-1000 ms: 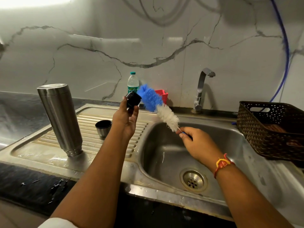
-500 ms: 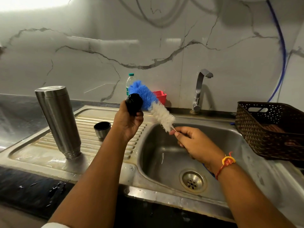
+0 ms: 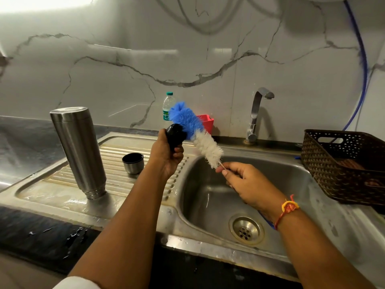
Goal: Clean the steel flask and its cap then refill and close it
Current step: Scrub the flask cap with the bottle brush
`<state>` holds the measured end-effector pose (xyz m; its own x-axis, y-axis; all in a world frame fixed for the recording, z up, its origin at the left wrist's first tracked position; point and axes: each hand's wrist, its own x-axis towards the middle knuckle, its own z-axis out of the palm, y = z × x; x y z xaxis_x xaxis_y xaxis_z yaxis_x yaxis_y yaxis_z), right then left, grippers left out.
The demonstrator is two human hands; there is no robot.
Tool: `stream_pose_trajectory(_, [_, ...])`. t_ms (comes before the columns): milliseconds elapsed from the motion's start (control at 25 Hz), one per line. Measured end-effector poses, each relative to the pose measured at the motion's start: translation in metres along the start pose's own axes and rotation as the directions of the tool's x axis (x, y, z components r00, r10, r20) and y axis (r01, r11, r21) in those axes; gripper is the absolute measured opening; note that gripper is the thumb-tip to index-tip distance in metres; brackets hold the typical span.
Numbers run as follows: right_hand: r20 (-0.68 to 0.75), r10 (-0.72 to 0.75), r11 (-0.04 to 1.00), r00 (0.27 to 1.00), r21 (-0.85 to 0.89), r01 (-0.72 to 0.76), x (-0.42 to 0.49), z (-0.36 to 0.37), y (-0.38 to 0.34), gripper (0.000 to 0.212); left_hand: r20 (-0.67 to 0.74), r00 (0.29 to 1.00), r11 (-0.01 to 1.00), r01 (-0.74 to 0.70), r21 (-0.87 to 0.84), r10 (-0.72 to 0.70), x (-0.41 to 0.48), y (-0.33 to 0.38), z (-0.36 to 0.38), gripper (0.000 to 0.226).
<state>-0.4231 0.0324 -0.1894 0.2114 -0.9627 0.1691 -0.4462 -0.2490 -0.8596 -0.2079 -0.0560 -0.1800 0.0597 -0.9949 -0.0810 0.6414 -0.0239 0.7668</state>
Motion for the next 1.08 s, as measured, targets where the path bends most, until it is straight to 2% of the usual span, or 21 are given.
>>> stream_pose_trajectory(80, [0.024, 0.008, 1.0, 1.0, 0.002, -0.009, -0.001, 0.0, 0.0, 0.021, -0.015, 1.0, 1.0, -0.004, 0.007, 0.004, 0.001, -0.001, 0.0, 0.031])
stream_pose_trajectory(200, [-0.028, 0.041, 0.999, 0.999, 0.02, -0.041, 0.002, 0.001, 0.0, 0.022, -0.004, 1.0, 0.999, -0.002, 0.047, 0.002, -0.001, -0.01, 0.006, 0.031])
stream_pose_trajectory(360, [-0.174, 0.02, 1.0, 0.984, -0.015, -0.023, 0.009, 0.001, 0.007, 0.022, -0.116, 0.991, 0.995, -0.08, -0.051, 0.074, 0.001, -0.004, 0.007, 0.029])
stream_pose_trajectory(440, [-0.205, -0.009, 0.999, 0.979, -0.049, -0.001, 0.011, 0.003, 0.009, 0.023, -0.173, 0.98, 0.989, -0.113, -0.091, 0.096, 0.001, -0.003, 0.006, 0.029])
stream_pose_trajectory(680, [-0.213, -0.027, 0.985, 0.977, -0.169, -0.01, 0.01, 0.003, 0.01, 0.029, -0.161, 0.973, 0.972, -0.187, -0.144, 0.164, 0.0, -0.001, 0.005, 0.029])
stream_pose_trajectory(880, [-0.22, -0.034, 0.971, 0.975, -0.237, -0.02, 0.011, 0.003, 0.01, 0.031, -0.04, 0.969, 0.969, -0.24, 0.066, 0.243, -0.003, -0.009, 0.008, 0.027])
stream_pose_trajectory(1080, [-0.22, -0.036, 0.941, 0.975, -0.337, -0.041, 0.006, -0.003, 0.011, 0.03, 0.059, 0.934, 0.901, -0.355, 0.249, 0.351, 0.001, -0.006, -0.001, 0.026])
